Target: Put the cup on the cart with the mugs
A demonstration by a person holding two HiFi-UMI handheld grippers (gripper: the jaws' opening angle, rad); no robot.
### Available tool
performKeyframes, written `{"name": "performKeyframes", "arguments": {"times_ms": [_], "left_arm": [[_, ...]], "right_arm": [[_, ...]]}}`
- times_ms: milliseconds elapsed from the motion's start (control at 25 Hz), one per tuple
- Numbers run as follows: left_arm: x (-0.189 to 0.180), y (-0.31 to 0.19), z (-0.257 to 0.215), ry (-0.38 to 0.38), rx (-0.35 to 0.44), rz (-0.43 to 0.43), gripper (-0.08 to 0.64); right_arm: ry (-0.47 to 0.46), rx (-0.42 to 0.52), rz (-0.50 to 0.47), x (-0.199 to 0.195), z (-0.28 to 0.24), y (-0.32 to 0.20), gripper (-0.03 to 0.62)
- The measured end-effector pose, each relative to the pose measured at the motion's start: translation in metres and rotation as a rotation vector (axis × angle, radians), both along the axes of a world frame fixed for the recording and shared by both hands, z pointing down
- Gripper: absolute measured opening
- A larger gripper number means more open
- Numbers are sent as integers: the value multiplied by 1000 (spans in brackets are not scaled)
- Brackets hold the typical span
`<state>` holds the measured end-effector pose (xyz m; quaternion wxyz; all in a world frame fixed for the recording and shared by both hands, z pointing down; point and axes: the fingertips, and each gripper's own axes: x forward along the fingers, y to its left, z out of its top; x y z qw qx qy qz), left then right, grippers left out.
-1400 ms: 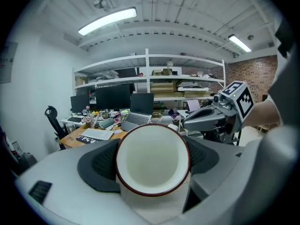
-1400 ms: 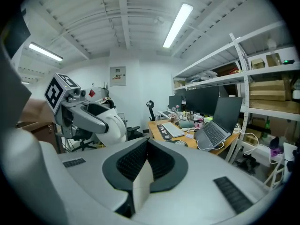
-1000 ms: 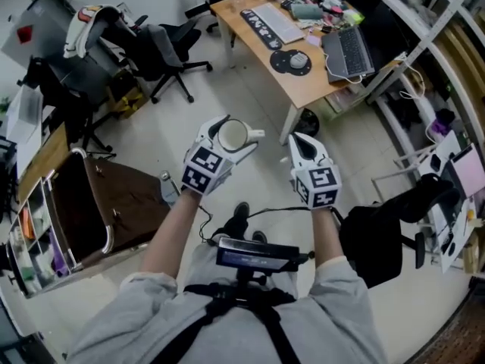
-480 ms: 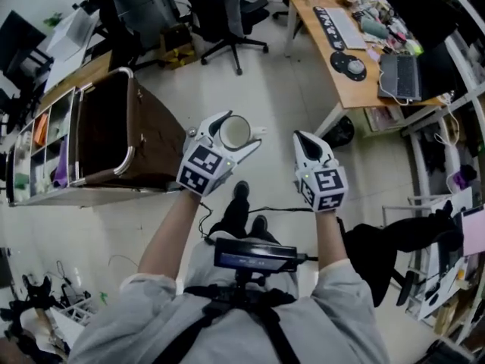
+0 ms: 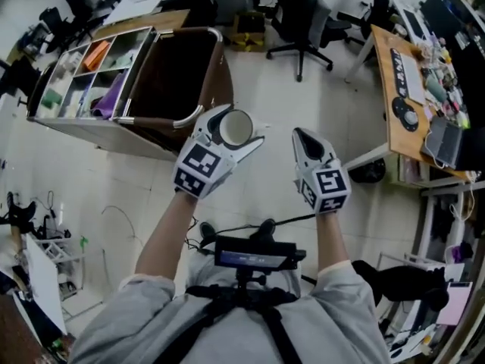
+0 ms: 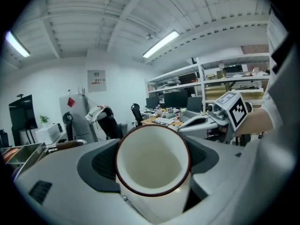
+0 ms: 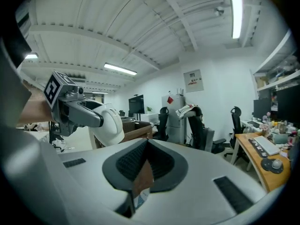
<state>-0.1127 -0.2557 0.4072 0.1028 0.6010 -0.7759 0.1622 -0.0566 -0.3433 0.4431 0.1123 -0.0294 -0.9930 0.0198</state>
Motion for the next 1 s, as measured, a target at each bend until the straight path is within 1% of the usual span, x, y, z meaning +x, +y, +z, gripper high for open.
{"name": "performKeyframes", "arguments": {"times_ms": [160,400,640,840,1000], "left_arm": [[-28,67,3,4,-2,-75,413],[-80,178,2,10,2,-197,413],[-128,288,-6,-9,9,-314,413],[-162,385,-6,-27,2,-415,413],[-180,456,-7,-29,3,-492,413]], "right_arm": [[0,9,-78,-35,-3,63,2],[-9,33,-190,-91,-15,168,2],[-36,45,-292,-141,-29,269,2],[-65,48,-388,-182,-32,362,2],[-75,47,-473,-206,-36,435,2]]}}
